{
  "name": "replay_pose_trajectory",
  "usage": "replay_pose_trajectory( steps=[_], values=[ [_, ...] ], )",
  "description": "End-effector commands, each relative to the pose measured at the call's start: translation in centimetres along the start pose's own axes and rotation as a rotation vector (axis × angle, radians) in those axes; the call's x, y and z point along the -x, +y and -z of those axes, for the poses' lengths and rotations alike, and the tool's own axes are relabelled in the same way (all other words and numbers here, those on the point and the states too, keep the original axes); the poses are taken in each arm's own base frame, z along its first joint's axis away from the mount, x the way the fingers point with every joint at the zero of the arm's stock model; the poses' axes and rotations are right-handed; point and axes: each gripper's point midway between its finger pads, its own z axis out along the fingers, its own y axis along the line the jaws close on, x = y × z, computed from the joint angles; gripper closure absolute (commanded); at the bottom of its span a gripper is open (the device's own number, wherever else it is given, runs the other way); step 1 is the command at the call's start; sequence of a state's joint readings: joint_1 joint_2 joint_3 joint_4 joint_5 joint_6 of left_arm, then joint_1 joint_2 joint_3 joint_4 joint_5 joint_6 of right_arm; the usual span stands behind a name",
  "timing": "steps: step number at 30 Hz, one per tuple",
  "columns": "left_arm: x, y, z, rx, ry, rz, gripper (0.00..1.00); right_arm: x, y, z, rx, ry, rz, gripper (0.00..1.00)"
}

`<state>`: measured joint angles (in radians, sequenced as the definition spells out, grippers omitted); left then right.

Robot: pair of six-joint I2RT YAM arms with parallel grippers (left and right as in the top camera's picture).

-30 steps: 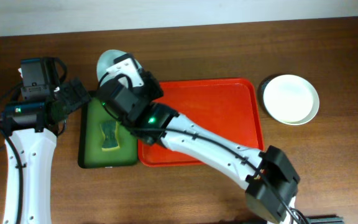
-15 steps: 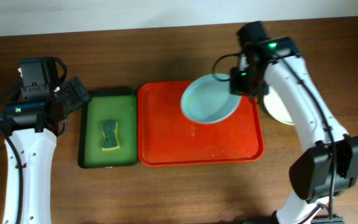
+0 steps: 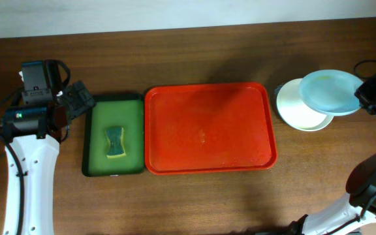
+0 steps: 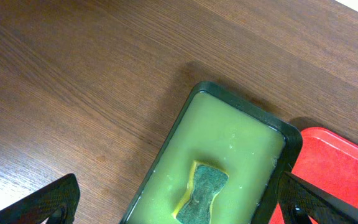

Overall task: Clean dirty plates on tray and stack at the side
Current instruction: 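Carry the plate right and set it on the white plate stack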

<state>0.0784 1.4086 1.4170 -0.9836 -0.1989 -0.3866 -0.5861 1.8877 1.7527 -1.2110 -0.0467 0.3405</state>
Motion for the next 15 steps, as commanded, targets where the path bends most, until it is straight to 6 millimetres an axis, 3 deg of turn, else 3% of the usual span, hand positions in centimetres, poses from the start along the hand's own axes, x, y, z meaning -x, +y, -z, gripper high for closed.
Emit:
replay_pose_trajectory(
  steps=[1,5,6,9,10,13,15],
  values=[
    [0.5,0.1,0.6,-0.003,-0.022,0.013,0.01,-1.4,-0.4,-3.3,-0.019,0.064,0.0,0.96],
    [0.5,0.1,0.6,-0.003,-0.022,0.013,0.01,-2.6,-0.1,-6.7,-0.014,0.064,0.022,0.96],
    [0.5,0.1,0.6,-0.003,-0.022,0.013,0.01,-2.7,0.5,-6.9,-0.002,0.06,0.033,0.87],
    [0.5,0.1,0.6,-0.003,-0.022,0.013,0.01,-3.1,2.0,-6.9,0.027,0.064,0.088,0.38],
    [0.5,0.1,0.6,-0.003,-0.022,0.013,0.01,-3.3,2.2,-6.9,0.027,0.067,0.112,0.3],
    [0.5,0.1,0.6,-0.003,-0.022,0.013,0.01,-4.8,3.1,-6.4,0.077,0.123,0.181,0.28],
    [0.5,0.1,0.6,-0.003,-0.022,0.013,0.01,-6.2,5.7,-4.7,0.206,0.136,0.348,0.28]
  ],
)
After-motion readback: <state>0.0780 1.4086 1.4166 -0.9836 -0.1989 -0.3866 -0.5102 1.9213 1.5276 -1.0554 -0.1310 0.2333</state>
